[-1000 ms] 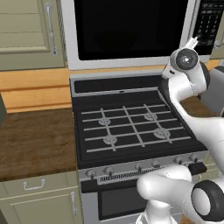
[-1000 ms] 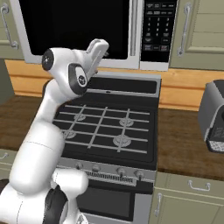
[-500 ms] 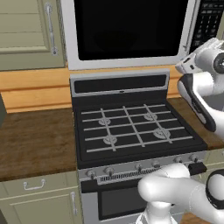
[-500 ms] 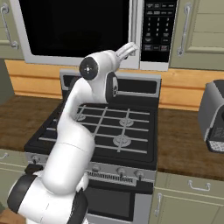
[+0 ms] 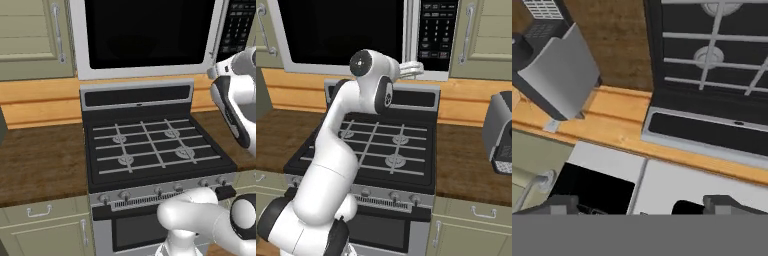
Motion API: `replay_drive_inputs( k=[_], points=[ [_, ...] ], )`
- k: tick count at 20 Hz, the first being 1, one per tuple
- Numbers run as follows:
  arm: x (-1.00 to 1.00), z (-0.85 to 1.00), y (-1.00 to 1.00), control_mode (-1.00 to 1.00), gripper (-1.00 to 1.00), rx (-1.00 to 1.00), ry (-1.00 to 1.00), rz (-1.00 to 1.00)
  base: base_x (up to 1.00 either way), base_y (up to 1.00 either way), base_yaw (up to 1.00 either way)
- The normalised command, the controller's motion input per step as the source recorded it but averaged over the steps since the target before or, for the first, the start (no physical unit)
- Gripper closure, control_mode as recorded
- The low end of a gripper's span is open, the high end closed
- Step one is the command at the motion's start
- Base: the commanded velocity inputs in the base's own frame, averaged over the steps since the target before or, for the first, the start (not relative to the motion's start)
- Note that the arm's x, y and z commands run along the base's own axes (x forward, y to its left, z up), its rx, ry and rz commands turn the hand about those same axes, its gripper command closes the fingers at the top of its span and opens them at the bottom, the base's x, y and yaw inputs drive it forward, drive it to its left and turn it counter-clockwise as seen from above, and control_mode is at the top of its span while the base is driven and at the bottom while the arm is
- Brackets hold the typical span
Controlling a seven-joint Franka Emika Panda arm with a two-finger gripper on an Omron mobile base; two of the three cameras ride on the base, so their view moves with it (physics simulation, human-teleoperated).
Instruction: Pick the broccoli from the sink and place it in the bowl. Then pick the bowl and place it in the microwave. Then close the microwave door and press the start button.
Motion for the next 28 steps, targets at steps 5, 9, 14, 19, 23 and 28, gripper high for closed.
replay_drive_inputs(
  k=[5,9,14,19,23,28],
  points=[
    [0.00,0.02,-0.43,-1.00,-1.00,0.68,0.27,-0.04,0.00,0.00,0.00],
    [0.00,0.16,-0.51,-1.00,-1.00,0.95,0.22,-0.10,0.00,0.00,0.00],
    [0.00,0.12,-0.08,-1.00,-1.00,0.96,0.25,-0.14,0.00,0.00,0.00],
    [0.08,0.04,0.04,-1.00,-1.00,0.81,0.09,-0.21,0.00,0.00,0.00],
    [0.41,0.00,0.21,-1.00,-1.00,0.49,-0.13,-0.33,0.00,0.00,0.00],
    [0.54,0.00,0.35,-1.00,1.00,0.32,-0.13,-0.36,0.00,0.00,0.00]
  ],
)
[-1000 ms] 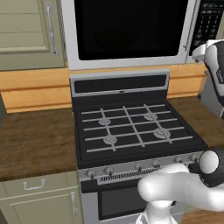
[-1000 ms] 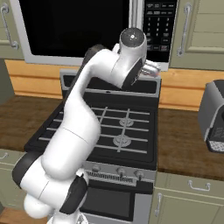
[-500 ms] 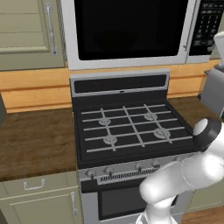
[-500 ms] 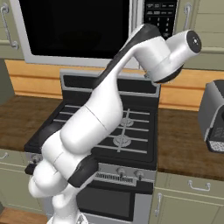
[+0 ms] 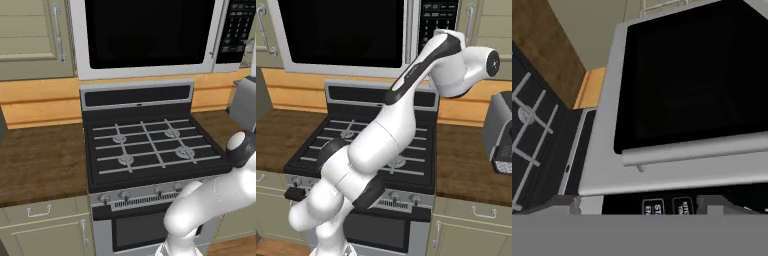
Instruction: Pick the broccoli from the sink and place it in the bowl. Then pick the bowl and place it in the microwave. Then close the microwave door and press the start button.
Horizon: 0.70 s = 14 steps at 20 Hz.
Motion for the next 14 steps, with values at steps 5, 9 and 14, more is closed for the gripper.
replay_drive_inputs(
  k=[5,9,14],
  points=[
    [0.07,0.00,0.28,-1.00,1.00,0.10,-0.01,-0.15,0.00,0.00,0.00],
    [-0.03,-0.19,0.44,-1.00,1.00,0.00,0.02,0.00,0.00,0.00,0.00],
    [0.16,-0.32,0.25,-1.00,1.00,0.00,-0.05,-0.06,0.00,0.00,0.00]
  ],
)
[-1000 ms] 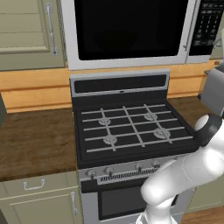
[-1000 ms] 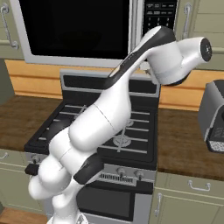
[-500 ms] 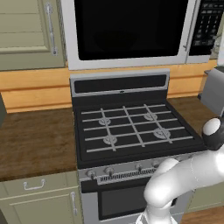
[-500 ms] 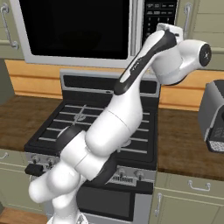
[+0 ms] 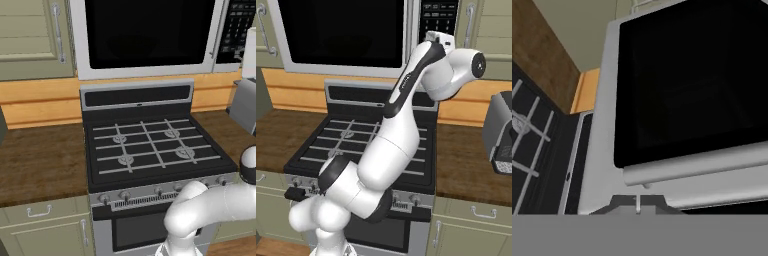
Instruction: Pick the broccoli from the sink and place it in the bowl. Then pick the bowl and place it in the microwave. Then close the microwave door and press the start button.
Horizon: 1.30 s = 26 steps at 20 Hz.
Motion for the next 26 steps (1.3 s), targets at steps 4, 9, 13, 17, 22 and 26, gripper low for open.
replay_drive_inputs(
  k=[4,9,13,17,22,26],
  points=[
    [0.14,-0.03,-0.03,-1.00,1.00,0.00,-0.18,-0.12,0.00,0.00,0.00],
    [0.23,0.00,0.00,-1.00,1.00,0.00,-0.22,-0.11,0.00,0.00,0.00],
    [0.25,-0.06,0.00,-1.00,1.00,0.00,-0.17,-0.09,0.00,0.00,0.00],
    [0.25,-0.12,-0.21,-1.00,1.00,0.00,-0.11,-0.07,0.00,0.00,0.00],
    [0.22,0.00,-0.48,-1.00,1.00,0.07,-0.09,-0.08,0.00,0.00,0.00],
    [0.12,0.09,-0.16,-1.00,1.00,0.06,-0.02,-0.09,0.00,0.00,0.00]
  ],
)
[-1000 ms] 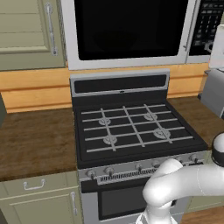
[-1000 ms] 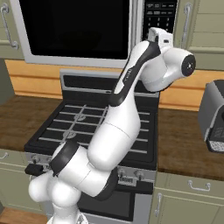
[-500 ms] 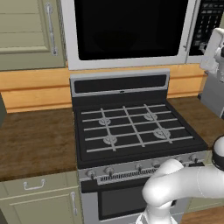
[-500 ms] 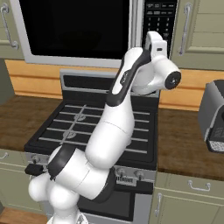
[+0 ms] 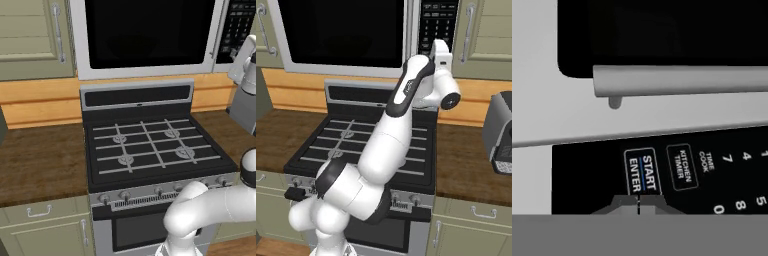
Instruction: Pick the broccoli from the sink and place it in the bowl. Then pick the bowl and place it in the microwave. Then close the microwave door and press the start button.
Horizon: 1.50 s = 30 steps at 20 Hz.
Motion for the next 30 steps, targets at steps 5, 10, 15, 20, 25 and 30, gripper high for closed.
replay_drive_inputs(
  k=[5,10,15,20,25,30],
  points=[
    [-0.03,0.16,0.14,-1.00,1.00,0.00,0.00,-0.03,0.00,0.00,0.00],
    [0.00,0.25,0.18,-1.00,1.00,0.00,0.00,-0.01,0.00,0.00,0.00],
    [0.28,-0.06,-0.02,-1.00,1.00,0.00,0.01,-0.01,0.00,0.00,0.00],
    [0.35,-0.19,-0.06,-1.00,1.00,0.00,0.00,0.00,0.00,0.00,0.00],
    [0.23,-0.27,-0.09,-1.00,1.00,0.00,0.00,0.00,0.00,0.00,0.00],
    [-0.40,-0.31,-0.05,-1.00,1.00,0.02,0.00,0.00,0.00,0.00,0.00]
  ],
)
